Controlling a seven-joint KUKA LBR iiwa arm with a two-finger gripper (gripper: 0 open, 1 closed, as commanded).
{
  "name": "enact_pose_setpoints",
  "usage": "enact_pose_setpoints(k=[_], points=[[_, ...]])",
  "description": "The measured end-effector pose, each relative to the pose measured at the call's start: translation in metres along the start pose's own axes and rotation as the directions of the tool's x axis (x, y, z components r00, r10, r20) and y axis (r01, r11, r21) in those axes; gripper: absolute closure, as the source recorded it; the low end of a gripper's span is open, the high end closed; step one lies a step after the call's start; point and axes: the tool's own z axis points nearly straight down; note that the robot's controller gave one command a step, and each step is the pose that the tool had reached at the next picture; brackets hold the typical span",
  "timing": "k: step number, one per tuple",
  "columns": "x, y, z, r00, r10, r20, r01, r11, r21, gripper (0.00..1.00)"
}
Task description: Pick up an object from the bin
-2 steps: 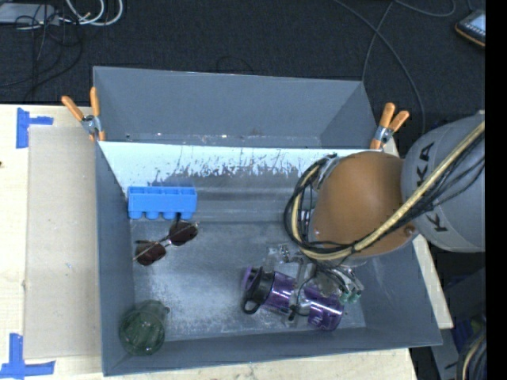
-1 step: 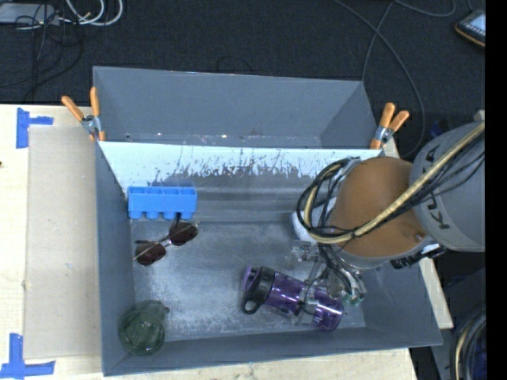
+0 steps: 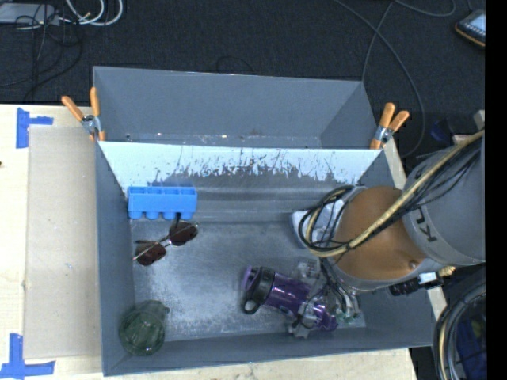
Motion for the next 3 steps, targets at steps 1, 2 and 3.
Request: enact_pose_setpoints(k=[1, 2, 3], points=[[0.0027, -0.0075, -0.0014, 0.999, 0.052, -0.004, -0.052, 0.999, 0.004, 1.00], [0.0027, -0.0076, -0.0015, 0.999, 0.053, -0.004, -0.053, 0.999, 0.004, 1.00], [0.0033, -0.0077, -0.0075, 0.999, 0.054, -0.006, -0.054, 0.999, 0.004, 1.00]])
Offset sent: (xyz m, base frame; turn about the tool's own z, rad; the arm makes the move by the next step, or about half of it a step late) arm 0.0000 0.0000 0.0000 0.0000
